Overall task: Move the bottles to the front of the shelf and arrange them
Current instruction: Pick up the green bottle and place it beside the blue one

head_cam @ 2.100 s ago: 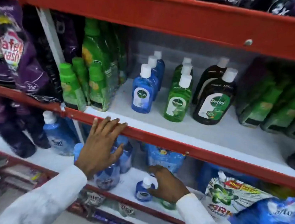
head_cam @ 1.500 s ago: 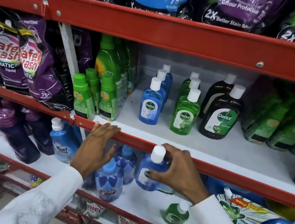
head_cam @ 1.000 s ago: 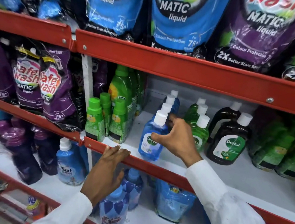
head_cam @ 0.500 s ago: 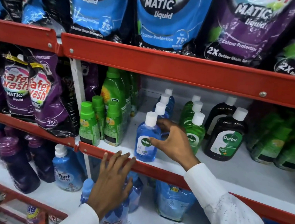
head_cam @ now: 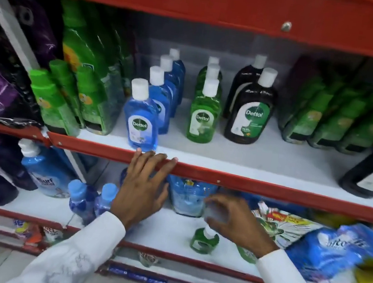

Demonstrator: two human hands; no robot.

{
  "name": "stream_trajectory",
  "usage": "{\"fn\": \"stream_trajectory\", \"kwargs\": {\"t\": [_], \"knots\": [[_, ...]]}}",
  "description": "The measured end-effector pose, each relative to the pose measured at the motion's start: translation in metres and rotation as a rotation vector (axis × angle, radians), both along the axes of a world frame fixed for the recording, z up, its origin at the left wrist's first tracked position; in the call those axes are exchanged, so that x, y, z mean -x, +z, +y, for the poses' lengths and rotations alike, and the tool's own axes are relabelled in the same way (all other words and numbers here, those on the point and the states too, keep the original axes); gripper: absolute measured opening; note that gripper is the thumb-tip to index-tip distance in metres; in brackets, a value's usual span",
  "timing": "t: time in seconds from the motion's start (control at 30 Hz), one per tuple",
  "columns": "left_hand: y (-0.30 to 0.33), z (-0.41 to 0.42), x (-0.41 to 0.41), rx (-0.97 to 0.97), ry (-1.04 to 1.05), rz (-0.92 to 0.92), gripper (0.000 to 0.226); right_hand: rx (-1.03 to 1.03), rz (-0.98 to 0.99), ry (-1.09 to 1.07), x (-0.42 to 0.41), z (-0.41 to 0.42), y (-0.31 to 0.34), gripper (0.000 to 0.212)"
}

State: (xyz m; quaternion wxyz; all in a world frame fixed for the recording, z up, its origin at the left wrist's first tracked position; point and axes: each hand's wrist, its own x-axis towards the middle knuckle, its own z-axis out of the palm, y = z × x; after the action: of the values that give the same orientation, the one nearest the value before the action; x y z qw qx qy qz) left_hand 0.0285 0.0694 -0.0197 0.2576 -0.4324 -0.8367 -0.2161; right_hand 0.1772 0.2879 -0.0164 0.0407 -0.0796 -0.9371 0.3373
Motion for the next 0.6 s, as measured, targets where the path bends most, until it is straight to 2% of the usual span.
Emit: {"fn": "stream_trajectory", "kwargs": {"t": [0.13,0.3,0.47,0.6], "knots": [[0.001,0.007,-0.008,0.053,0.066,-0.051,0.069,-0.092,-0.256,0.039,-0.005,0.007,-0.065,0.059],[0.004,0.006,-0.009,0.068,0.07,-0.133,0.072,-0.12,-0.255,0.009,0.004,0.009,-0.092,0.041],[0.006,0.004,-0.009,0.093,0.062,-0.166,0.074,-0.056,-0.161,-0.058,0.002,0.004,-0.058,0.042],[0.007,0.002,-0.009,0.092,0.062,-0.17,0.076,0.0,0.052,-0.104,-0.003,-0.006,0.019,0.051]]}}
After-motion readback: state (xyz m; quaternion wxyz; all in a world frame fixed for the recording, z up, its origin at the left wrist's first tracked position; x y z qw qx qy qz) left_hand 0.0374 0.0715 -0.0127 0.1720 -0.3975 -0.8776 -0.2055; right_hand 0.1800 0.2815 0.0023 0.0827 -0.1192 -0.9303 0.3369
